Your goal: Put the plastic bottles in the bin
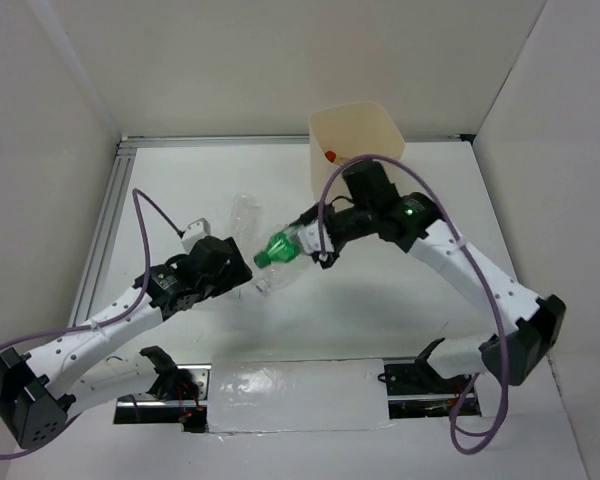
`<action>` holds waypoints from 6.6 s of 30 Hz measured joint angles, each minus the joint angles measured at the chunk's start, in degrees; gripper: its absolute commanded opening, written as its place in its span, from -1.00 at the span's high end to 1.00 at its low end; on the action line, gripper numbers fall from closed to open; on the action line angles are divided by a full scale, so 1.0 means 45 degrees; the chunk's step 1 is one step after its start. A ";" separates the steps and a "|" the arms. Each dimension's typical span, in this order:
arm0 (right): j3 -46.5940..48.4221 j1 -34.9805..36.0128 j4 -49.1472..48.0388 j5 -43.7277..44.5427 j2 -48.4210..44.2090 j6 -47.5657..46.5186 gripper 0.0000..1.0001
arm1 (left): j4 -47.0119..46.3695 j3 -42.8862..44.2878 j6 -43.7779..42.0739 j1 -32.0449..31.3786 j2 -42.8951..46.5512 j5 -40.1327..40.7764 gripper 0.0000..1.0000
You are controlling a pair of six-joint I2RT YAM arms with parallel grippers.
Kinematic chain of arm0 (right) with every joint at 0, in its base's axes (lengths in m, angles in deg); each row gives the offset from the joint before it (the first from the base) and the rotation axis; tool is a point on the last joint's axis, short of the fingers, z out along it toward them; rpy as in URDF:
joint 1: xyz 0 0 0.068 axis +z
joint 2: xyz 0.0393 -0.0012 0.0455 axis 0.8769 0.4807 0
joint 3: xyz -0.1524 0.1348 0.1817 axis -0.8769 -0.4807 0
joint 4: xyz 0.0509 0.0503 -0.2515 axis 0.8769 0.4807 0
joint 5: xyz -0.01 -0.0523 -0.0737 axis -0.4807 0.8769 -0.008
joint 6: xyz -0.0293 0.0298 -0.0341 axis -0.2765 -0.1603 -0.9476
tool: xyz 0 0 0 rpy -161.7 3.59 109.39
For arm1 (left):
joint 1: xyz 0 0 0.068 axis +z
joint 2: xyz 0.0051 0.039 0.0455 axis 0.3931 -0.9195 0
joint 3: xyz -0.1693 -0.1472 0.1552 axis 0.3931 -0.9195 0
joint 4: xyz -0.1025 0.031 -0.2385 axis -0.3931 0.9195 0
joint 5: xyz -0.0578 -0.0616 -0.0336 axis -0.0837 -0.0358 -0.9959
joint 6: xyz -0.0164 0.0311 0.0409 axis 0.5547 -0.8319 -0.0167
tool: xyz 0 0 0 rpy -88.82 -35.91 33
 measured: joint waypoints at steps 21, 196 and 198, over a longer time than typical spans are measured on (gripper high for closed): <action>0.7621 -0.6868 -0.6091 0.2215 0.7193 1.2682 -1.00 | -0.6781 0.3473 -0.9802 0.2375 -0.5872 -0.1715 -0.97; -0.4318 -1.2852 0.1122 -0.4386 -0.2676 0.3332 -0.46 | -1.2216 1.7170 -0.9714 -0.0534 -1.5271 -0.0602 -0.42; -0.4580 -1.2658 0.1481 -0.4435 -0.2730 0.2803 -0.86 | -1.1895 1.7733 -1.0190 -0.0617 -1.5892 -0.0296 -0.93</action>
